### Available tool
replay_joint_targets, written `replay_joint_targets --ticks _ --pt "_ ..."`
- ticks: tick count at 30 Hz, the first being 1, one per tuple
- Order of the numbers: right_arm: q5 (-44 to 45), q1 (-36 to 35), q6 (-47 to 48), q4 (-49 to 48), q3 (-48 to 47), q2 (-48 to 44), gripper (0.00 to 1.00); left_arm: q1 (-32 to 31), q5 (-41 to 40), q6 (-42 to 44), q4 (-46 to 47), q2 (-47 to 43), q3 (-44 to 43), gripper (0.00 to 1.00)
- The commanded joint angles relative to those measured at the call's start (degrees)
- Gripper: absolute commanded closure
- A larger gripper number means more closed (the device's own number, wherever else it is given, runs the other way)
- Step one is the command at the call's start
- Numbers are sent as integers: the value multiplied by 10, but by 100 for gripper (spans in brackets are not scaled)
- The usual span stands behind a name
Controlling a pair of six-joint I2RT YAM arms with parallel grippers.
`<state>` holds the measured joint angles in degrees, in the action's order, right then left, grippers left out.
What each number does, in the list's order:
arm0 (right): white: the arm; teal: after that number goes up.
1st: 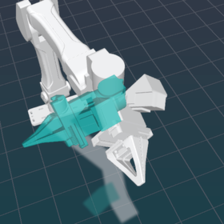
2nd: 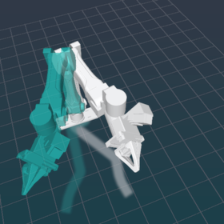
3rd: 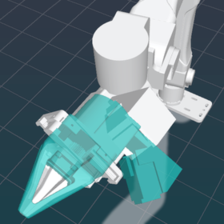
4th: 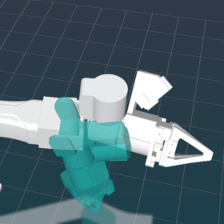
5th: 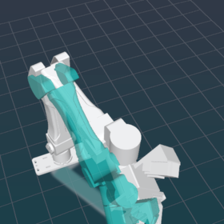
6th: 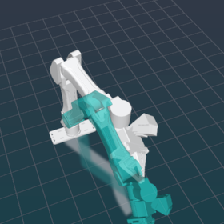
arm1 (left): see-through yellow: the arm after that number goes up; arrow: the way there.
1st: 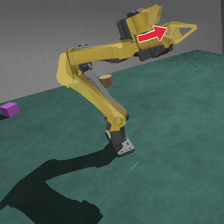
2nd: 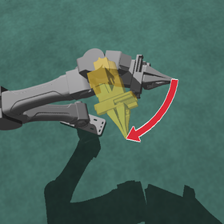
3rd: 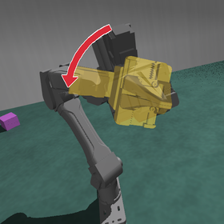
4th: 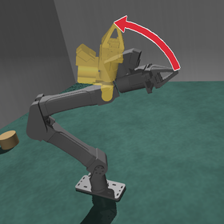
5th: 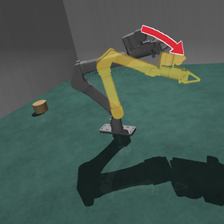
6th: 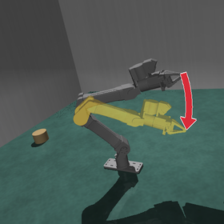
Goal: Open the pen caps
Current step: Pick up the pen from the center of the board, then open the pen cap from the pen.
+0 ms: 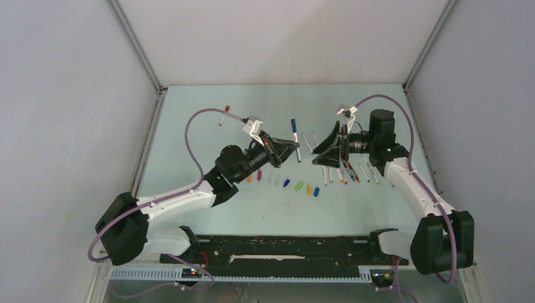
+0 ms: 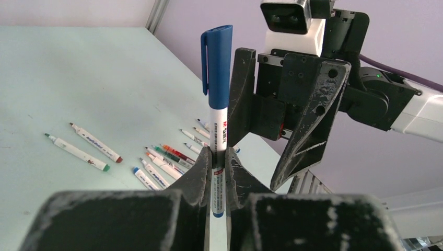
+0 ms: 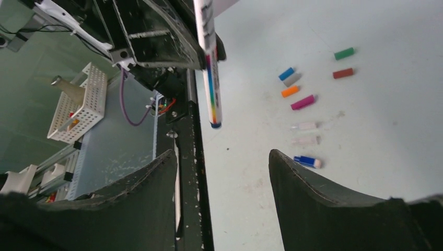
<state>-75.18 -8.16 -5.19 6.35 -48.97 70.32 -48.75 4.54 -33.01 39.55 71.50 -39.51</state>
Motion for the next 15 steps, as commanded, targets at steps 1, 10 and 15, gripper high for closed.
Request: replay_joint_targets --ticks 1,10,15 --pt "-12 -27 -67 -87 -2 -1 33 -21 -43 -11 64 7 -27 100" --pt "-16 -51 -86 -101 -2 2 34 -49 -74 -22 96 29 -34 100" --pt "-20 -54 -95 -106 -2 3 39 -63 -81 -22 101 39 -41 100"
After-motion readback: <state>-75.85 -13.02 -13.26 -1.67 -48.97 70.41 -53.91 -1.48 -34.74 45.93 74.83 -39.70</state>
